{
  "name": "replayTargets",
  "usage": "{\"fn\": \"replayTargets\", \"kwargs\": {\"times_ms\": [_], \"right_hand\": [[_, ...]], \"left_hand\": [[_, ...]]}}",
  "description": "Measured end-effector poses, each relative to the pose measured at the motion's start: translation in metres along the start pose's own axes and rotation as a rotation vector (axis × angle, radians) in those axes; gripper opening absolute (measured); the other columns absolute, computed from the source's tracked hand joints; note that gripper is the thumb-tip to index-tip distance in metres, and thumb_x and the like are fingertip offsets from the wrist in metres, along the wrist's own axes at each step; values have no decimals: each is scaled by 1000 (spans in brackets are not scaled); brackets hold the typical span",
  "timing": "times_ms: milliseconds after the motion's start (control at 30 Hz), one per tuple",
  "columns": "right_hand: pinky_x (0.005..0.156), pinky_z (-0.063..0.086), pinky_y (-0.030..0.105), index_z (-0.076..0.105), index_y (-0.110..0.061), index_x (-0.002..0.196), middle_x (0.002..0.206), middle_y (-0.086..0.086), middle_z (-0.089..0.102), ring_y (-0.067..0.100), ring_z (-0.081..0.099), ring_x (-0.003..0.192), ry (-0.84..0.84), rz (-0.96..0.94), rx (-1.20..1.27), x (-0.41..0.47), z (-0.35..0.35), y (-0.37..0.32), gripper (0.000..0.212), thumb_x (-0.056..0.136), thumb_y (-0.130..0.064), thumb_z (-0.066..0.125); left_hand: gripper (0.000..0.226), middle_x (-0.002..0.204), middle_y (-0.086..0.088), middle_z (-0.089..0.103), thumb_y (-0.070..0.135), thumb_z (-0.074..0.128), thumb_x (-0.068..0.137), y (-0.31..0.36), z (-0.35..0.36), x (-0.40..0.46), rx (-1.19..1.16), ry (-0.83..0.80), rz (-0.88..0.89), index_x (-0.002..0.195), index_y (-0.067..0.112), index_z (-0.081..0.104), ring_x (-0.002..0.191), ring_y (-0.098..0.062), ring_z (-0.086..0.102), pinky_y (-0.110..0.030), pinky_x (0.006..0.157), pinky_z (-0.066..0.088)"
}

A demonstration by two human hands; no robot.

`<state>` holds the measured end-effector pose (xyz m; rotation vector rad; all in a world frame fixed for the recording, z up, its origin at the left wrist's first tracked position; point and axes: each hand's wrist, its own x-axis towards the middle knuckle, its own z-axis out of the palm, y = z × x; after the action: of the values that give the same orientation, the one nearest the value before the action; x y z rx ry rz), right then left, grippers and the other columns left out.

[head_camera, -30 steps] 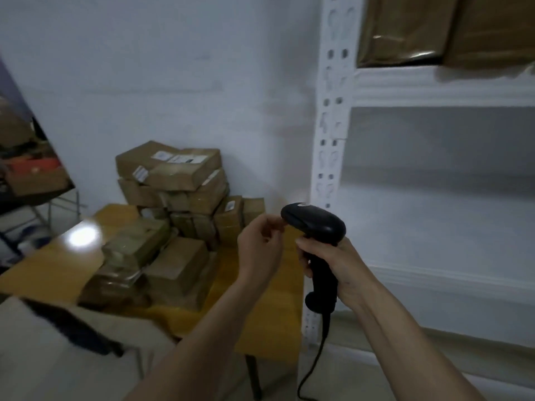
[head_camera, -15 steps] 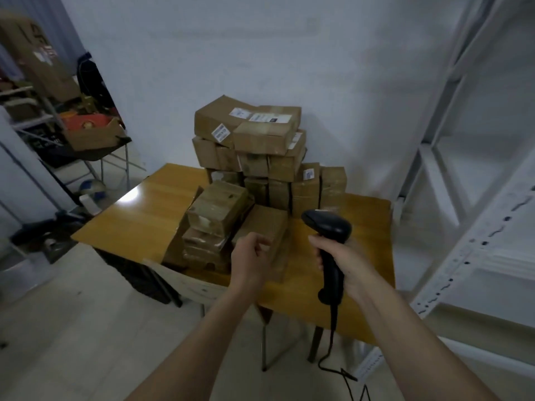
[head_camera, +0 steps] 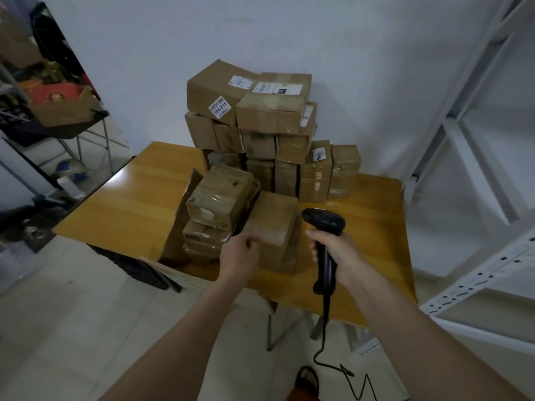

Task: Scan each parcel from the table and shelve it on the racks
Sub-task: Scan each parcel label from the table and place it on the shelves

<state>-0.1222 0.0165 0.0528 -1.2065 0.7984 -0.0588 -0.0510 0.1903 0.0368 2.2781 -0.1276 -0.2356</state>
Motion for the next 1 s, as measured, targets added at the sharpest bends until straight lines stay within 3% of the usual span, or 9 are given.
{"fn": "replayTargets", "kwargs": {"times_ms": [100,167,267,433,600,733,867,1000], "right_hand": [[51,51,26,70,-5,87,56,1,64,14,60,50,12,27,6,23,0,-5,15,79,-15,78],[51,51,26,70,-5,86,56,1,64,14,60,50,17,53,4,39,-1,-10,15,80,-16,78],[48,50,26,70,-5,86,57,2,64,15,60,51,28,103,-6,64,-5,-16,16,80,-17,78],[53,49,29,68,-4,81,56,2,61,17,57,52,49,158,-11,95,-9,-15,14,80,-15,77],[53,49,31,69,-3,84,58,5,62,19,58,53,116,213,42,106,-12,-8,16,79,-15,79],[50,50,28,70,-6,91,72,7,68,20,62,60,232,183,76,112,-12,-12,16,82,-17,76],[56,50,33,67,-9,97,92,10,65,25,61,71,295,176,84,116,-11,-16,19,84,-19,75],[56,49,32,66,-9,103,101,9,67,27,66,84,270,167,86,118,-3,-14,23,84,-19,75]], "left_hand": [[24,104,-2,66,19,50,97,6,7,25,55,11,-20,115,21,66,74,-11,59,-23,60,46],[31,120,-4,60,21,54,95,10,16,43,115,-20,-23,125,20,60,98,-17,58,-31,79,52],[62,141,-9,37,37,66,86,10,37,68,273,-101,-35,139,16,43,129,-27,35,-42,106,40],[117,152,-16,17,69,73,64,0,68,92,510,-192,-158,149,20,9,142,-38,17,-49,116,21],[130,149,-19,16,69,76,56,5,80,108,532,-250,-206,148,32,-7,138,-42,19,-55,111,25],[123,148,-9,20,62,79,52,17,75,124,122,-381,-191,148,40,6,136,-38,24,-54,109,32],[131,141,-3,40,67,84,36,15,70,131,-390,-546,-366,148,39,21,122,-29,47,-52,101,46],[123,135,-3,50,59,90,42,-5,68,133,-627,-667,-558,148,35,31,117,-30,54,-54,97,49]]}}
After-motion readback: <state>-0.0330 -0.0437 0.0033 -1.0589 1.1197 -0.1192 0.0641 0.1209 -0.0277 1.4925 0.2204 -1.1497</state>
